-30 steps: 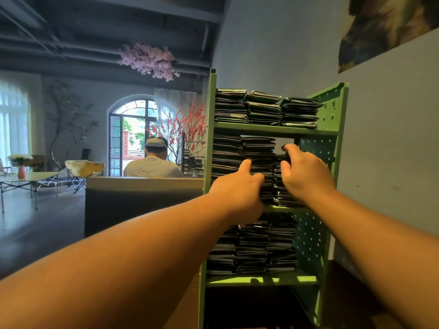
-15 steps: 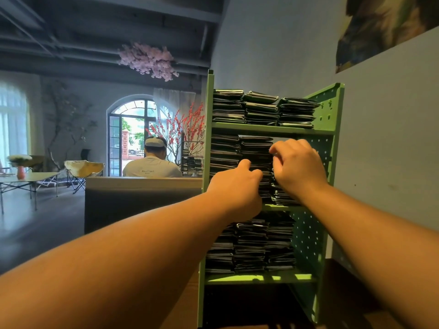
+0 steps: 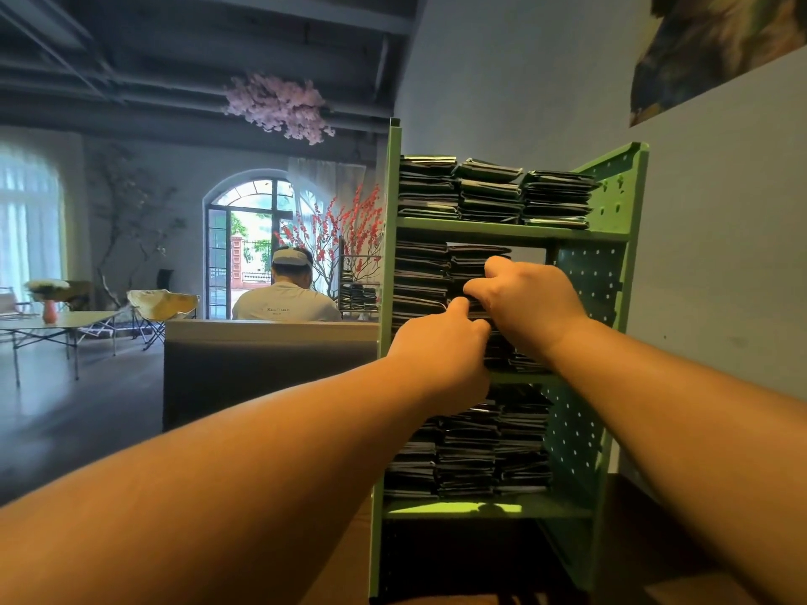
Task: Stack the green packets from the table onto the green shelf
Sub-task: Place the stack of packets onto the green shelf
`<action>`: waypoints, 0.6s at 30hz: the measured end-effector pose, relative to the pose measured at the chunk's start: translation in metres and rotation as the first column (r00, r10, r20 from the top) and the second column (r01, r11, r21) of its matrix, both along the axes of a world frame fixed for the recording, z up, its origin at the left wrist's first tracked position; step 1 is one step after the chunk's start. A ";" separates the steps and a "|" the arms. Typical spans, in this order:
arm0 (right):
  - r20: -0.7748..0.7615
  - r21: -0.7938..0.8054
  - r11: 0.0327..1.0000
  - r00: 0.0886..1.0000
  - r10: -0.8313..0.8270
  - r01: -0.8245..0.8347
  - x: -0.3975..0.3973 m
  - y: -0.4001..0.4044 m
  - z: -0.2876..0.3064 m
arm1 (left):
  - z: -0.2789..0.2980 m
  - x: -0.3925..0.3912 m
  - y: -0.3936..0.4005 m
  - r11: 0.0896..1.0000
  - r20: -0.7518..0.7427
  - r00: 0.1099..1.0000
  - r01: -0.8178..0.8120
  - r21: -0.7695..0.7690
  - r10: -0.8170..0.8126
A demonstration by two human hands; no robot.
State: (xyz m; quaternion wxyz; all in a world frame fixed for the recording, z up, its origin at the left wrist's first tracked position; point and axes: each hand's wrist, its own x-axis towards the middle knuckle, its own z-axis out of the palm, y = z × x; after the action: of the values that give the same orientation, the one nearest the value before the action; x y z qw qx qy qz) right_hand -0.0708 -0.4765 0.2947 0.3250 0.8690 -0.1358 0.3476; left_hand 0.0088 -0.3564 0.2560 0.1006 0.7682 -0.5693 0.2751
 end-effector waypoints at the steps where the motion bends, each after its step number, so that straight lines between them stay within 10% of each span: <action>1: -0.015 -0.006 1.000 1.000 -0.018 0.018 0.001 0.002 0.002 | 0.000 0.000 0.001 1.000 0.002 1.000 -0.008 0.009 0.008; 18: -0.011 -0.115 0.993 1.000 0.007 -0.008 0.019 0.004 0.004 | -0.006 -0.001 0.006 1.000 0.034 0.999 -0.015 0.019 0.014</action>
State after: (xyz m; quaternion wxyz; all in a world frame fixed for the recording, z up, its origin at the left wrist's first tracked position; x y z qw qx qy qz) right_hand -0.0519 -0.4725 0.2984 0.3739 0.8512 -0.1103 0.3514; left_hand 0.0073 -0.3505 0.2503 0.0815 0.7685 -0.5679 0.2834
